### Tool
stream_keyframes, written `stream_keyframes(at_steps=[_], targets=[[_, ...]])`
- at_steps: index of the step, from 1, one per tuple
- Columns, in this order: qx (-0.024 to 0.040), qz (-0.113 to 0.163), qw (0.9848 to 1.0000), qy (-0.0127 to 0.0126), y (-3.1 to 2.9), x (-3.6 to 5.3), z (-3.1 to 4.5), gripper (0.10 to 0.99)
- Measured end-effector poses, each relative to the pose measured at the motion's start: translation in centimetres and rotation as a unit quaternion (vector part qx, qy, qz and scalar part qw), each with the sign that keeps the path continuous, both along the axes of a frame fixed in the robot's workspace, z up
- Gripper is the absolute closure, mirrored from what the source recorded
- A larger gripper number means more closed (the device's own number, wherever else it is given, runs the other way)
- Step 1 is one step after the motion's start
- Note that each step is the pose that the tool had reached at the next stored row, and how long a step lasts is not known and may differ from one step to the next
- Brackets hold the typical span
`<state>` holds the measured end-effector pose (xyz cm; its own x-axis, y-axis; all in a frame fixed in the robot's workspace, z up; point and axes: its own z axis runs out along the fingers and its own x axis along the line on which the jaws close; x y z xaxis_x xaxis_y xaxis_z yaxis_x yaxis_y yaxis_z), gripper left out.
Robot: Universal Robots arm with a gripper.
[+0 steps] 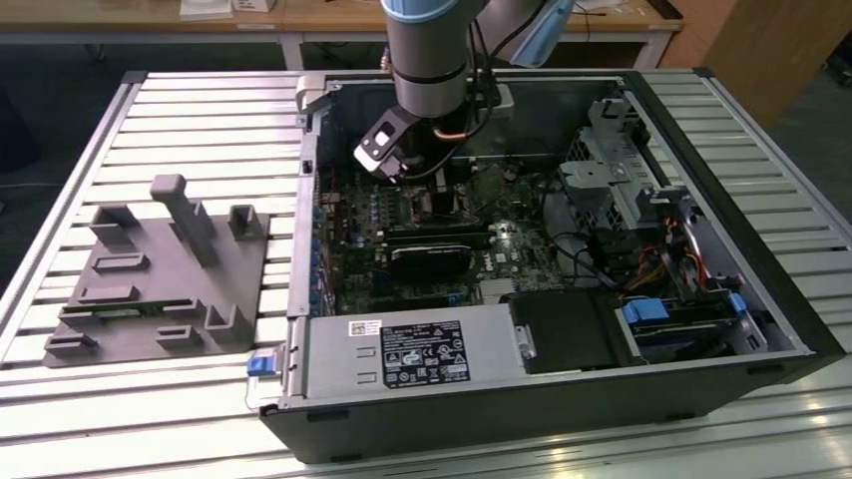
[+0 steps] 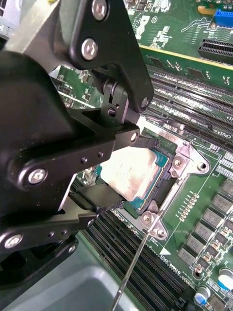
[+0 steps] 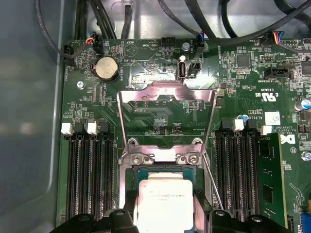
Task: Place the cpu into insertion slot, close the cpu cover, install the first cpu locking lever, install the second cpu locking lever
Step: 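Place the cpu into insertion slot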
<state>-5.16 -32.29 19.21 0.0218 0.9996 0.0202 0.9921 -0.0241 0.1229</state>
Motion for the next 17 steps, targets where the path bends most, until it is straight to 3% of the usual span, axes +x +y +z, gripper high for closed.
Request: stream_keyframes(at_steps=[17], targets=[[0.0033,0.0,1.0,0.0,0.0,0.0,-0.14,0.549]])
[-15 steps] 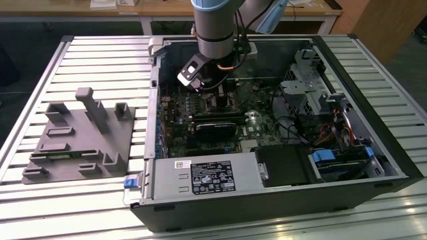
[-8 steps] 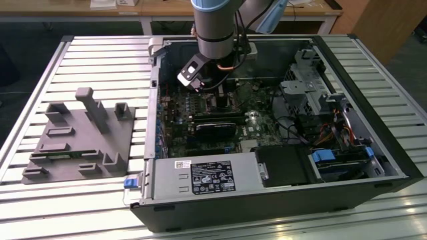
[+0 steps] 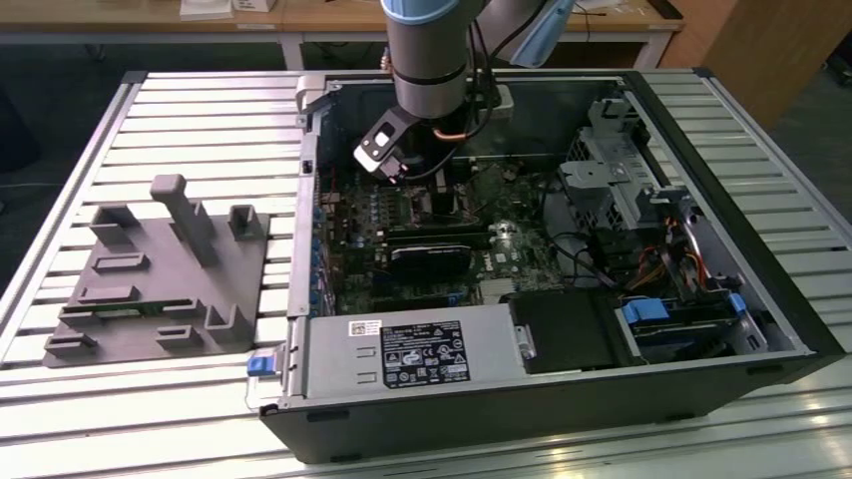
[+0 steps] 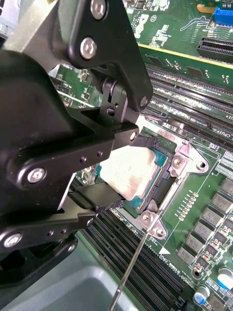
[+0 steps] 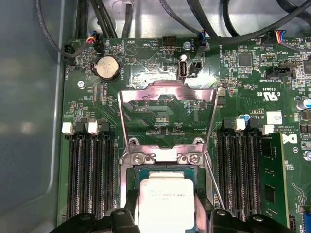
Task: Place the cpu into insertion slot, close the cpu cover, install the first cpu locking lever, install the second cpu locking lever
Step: 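Place the cpu into insertion slot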
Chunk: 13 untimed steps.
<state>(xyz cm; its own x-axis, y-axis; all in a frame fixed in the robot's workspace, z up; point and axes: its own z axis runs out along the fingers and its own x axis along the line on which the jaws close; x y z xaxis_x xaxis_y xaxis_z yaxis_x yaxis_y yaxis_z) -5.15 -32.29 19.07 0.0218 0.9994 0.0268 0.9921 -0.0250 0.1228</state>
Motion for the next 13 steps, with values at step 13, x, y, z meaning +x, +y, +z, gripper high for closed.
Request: stream_keyframes(at_steps=[13], targets=[[0.0001,0.0,1.0,0.0,0.0,0.0,-0.01,0.475]])
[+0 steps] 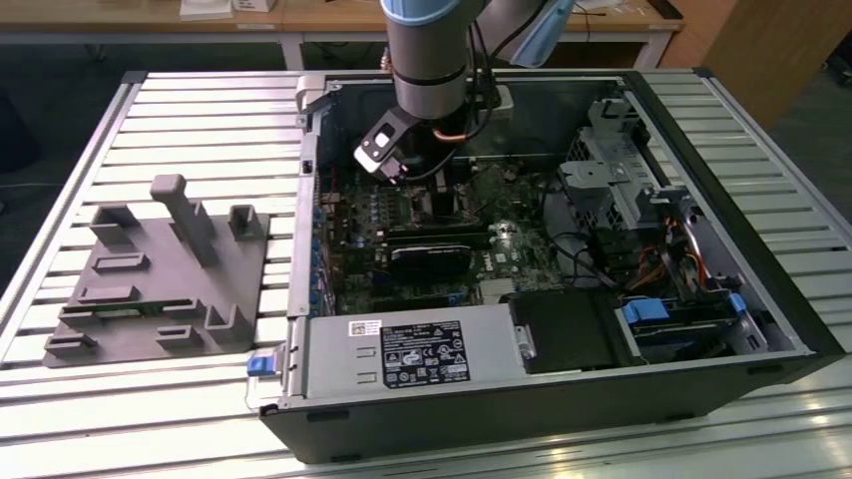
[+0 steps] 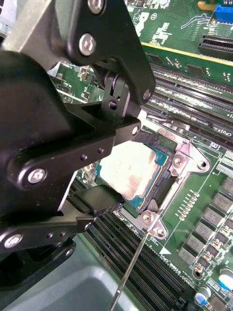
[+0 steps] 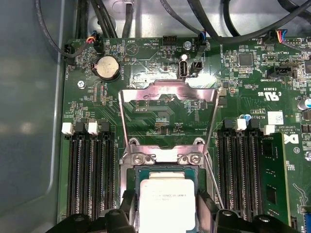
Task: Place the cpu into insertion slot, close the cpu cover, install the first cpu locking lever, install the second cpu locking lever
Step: 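Place the cpu into insertion slot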
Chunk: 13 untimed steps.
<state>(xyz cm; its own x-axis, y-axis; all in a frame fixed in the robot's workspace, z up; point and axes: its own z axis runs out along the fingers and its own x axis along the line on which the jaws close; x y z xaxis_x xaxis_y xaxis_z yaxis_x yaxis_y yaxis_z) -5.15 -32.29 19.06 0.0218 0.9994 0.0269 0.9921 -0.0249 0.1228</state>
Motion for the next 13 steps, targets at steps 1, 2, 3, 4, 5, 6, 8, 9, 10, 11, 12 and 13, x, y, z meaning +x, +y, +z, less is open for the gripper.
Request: stream_keyframes(at_steps=[1,2,3,4,5,6,8,9,10,11,12,13], targets=[[0.0,0.0,1.0,0.0,0.0,0.0,0.09,0.475],[0.0001,0.0,1.0,0.0,0.0,0.0,0.22,0.475],[0.0,0.0,1.0,0.0,0.0,0.0,0.4,0.475],[0.0,0.0,1.0,-0.0001,0.0,0.0,0.59,0.475],[0.0,0.0,1.0,0.0,0.0,0.0,0.77,0.475],[0.0,0.0,1.0,0.0,0.0,0.0,0.87,0.475],[0.0002,0.0,1.0,-0.0001,0.0,0.0,0.86,0.475],[0.0001,0.0,1.0,-0.0001,0.0,0.0,0.87,0.475],[0.0001,0.0,1.0,-0.0001,0.0,0.0,0.88,0.475],[0.0001,0.0,1.0,-0.0001,0.0,0.0,0.88,0.475],[0.0001,0.0,1.0,-0.0001,0.0,0.0,0.89,0.49],[0.0001,0.0,1.0,-0.0001,0.0,0.0,0.89,0.49]])
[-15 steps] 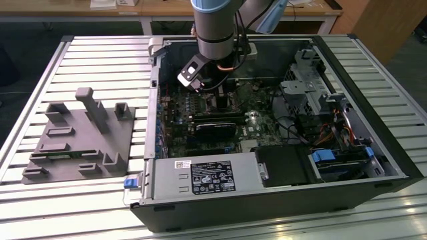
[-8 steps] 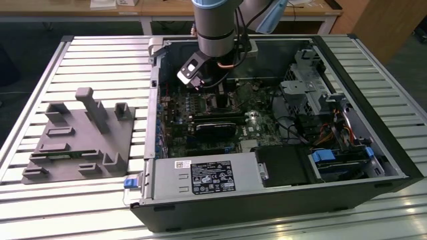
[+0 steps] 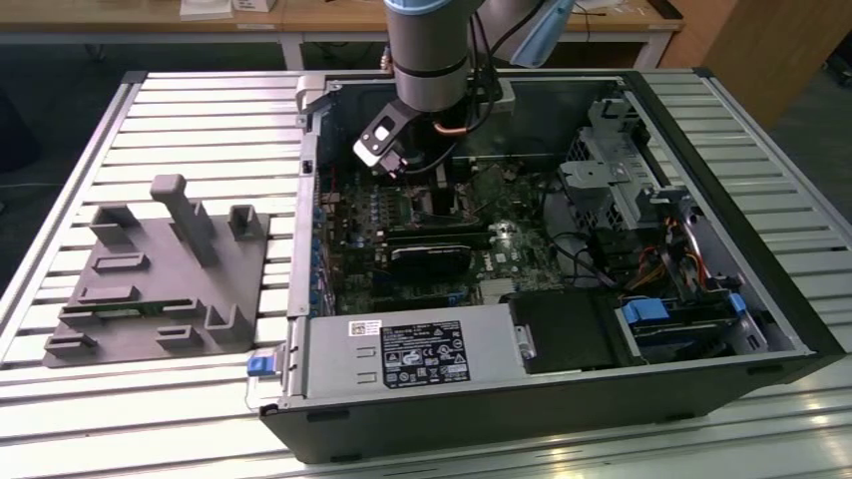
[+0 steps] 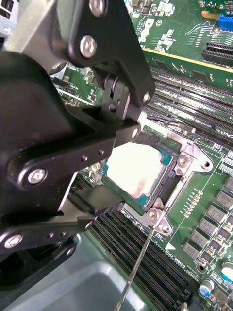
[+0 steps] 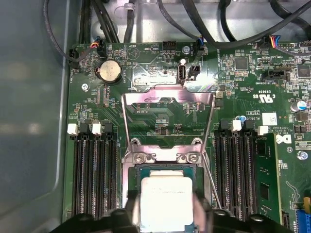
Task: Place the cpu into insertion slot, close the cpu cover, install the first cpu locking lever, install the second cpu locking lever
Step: 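Place the cpu into insertion slot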
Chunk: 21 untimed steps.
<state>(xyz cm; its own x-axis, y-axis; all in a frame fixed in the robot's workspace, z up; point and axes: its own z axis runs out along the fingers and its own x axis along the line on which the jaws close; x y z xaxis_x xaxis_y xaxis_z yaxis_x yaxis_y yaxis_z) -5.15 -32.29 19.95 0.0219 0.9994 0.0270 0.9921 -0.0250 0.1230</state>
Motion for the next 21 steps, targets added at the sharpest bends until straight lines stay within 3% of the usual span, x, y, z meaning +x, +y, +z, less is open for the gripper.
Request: stream_keyframes(at_steps=[2,3,5,7,11,17,18,19,20,21], targets=[[0.0,0.0,1.0,0.0,0.0,0.0,0.01,0.616],[0.0,0.0,1.0,0.0,0.0,0.0,0.01,0.616],[0.0,0.0,1.0,0.0,0.0,0.0,0.02,0.733],[0.0,0.0,1.0,0.0,0.0,0.0,0.03,0.733],[0.0,0.0,1.0,0.0,0.0,0.0,0.05,0.969],[0.0,0.0,1.0,0.0,0.0,0.0,0.07,0.98],[0.0,0.0,1.0,0.0031,0.0,0.03,0.07,0.98],[-0.0001,0.0,1.0,0.0081,0.0,0.06,0.06,0.98],[-0.0001,0.0,0.9999,0.0109,0.0,0.07,0.07,0.98],[-0.0001,0.0,0.9999,0.0111,0.0,0.07,0.07,0.98]])
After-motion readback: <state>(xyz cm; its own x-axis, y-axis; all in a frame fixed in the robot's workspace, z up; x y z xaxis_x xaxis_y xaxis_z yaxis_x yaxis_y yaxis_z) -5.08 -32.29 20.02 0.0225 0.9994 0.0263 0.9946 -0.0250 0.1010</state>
